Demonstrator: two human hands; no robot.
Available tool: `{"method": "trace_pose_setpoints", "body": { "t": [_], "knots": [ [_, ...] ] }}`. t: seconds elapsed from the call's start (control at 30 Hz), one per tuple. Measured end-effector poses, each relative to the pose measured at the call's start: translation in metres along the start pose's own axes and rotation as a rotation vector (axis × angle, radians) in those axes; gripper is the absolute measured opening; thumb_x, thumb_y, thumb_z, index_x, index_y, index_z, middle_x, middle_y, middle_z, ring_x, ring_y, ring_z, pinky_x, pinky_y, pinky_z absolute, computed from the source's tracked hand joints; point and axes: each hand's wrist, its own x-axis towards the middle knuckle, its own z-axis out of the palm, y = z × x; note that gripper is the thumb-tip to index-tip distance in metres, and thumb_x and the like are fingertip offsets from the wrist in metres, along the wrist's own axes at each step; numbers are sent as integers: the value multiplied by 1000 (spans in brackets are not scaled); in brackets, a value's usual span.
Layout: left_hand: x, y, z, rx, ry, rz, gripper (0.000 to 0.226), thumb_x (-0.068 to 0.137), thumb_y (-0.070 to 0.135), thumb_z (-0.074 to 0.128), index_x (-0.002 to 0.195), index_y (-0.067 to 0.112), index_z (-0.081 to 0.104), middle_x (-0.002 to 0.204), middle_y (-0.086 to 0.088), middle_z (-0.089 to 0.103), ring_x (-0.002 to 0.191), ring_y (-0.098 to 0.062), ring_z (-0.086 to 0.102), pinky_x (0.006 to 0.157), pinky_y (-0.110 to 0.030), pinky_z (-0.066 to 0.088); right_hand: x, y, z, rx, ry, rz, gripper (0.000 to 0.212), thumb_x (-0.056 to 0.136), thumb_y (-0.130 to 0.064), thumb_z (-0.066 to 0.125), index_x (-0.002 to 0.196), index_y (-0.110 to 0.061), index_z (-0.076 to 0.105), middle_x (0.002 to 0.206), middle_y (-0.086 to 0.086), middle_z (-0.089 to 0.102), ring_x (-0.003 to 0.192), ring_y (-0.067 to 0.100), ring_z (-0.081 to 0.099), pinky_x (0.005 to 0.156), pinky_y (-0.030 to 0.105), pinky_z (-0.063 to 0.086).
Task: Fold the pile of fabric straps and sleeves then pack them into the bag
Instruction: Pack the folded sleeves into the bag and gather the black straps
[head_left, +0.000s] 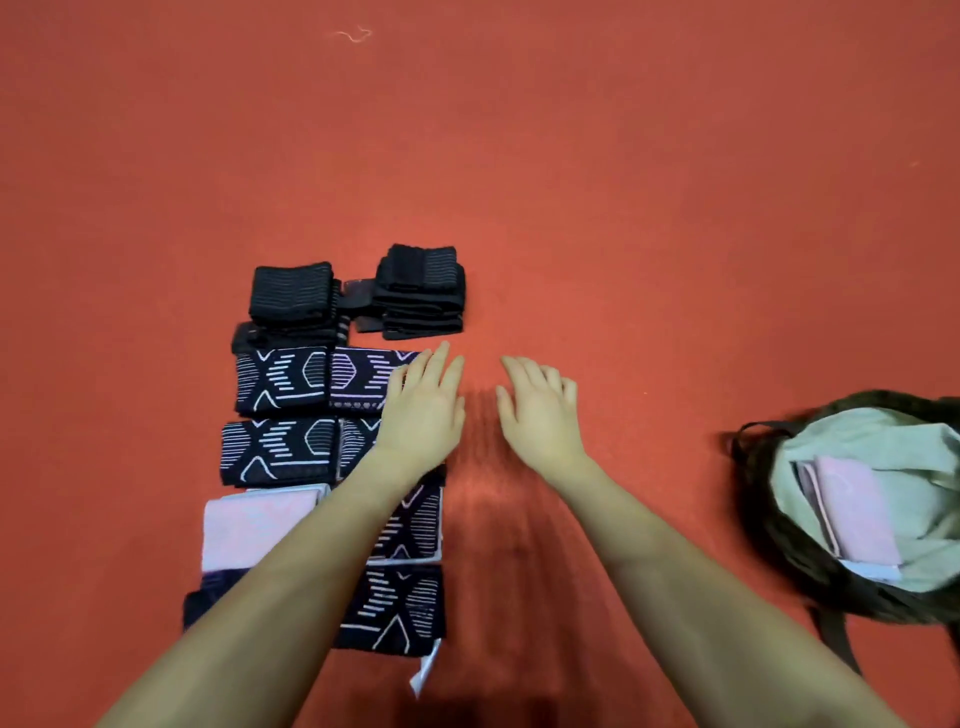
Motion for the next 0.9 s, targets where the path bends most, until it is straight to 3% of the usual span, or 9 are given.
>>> {"method": "trace_pose_setpoints", "body": {
  "t": [0.13, 0.27, 0.37, 0.5, 0.6, 0.73, 0.8, 0.9],
  "knots": [
    [10, -55, -1, 30, -29, 8, 50, 93, 20, 52, 141, 5, 42, 152, -14, 32, 137, -34, 32, 109, -45, 22, 36, -33, 23, -21, -56, -77, 45, 100, -31, 41, 142, -16, 41, 144, -1, 44, 127, 24, 40, 99, 38, 21],
    [28, -99, 4, 68, -70, 0, 50, 99, 25, 42, 145, 7, 34, 155, -12, 26, 140, -31, 26, 112, -44, 15, 72, -52, 44, -76, -211, -117, 48, 101, -37, 35, 144, -16, 34, 145, 0, 42, 129, 22, 37, 103, 38, 18],
    [46, -122, 13, 129, -130, 14, 52, 100, 32, 28, 147, 9, 29, 151, -9, 33, 137, -28, 28, 111, -42, 12, 93, -55, 59, -134, -303, -111, 54, 100, -44, 36, 146, -16, 31, 143, 2, 43, 128, 23, 37, 105, 42, 16],
    [57, -138, 27, 202, -292, 38, 61, 94, 43, 22, 147, 14, 28, 148, -4, 36, 136, -24, 27, 111, -44, 7, 105, -56, 77, -117, -396, -118, 64, 95, -49, 43, 146, -15, 27, 148, 1, 36, 135, 20, 28, 111, 45, 8],
    [55, -142, 35, 121, -258, 90, 83, 77, 48, 7, 142, 9, 40, 143, -10, 45, 135, -28, 34, 111, -46, 5, 103, -55, 84, -90, -407, -118, 66, 93, -46, 46, 148, -15, 24, 152, -1, 30, 142, 17, 19, 114, 45, -3],
    [55, -148, 39, 144, -288, 100, 65, 92, 44, 21, 149, 14, 27, 150, -8, 36, 139, -24, 27, 115, -45, 2, 102, -56, 87, -159, -348, -175, 66, 93, -44, 47, 148, -13, 26, 142, 4, 38, 137, 23, 24, 112, 43, -7],
    [54, -149, 39, 163, -305, 105, 70, 88, 45, 18, 149, 13, 27, 144, -9, 42, 134, -27, 33, 115, -45, 7, 102, -59, 88, -186, -329, -176, 68, 92, -44, 49, 147, -12, 27, 136, 7, 39, 132, 27, 27, 111, 41, -6],
    [53, -153, 42, 155, -217, 164, 65, 89, 44, 30, 139, 5, 45, 115, -14, 60, 106, -34, 54, 104, -50, 28, 102, -59, 87, -176, -286, -190, 57, 91, -43, 53, 136, -11, 39, 129, 7, 43, 126, 27, 32, 110, 41, -3]
  ]
}}
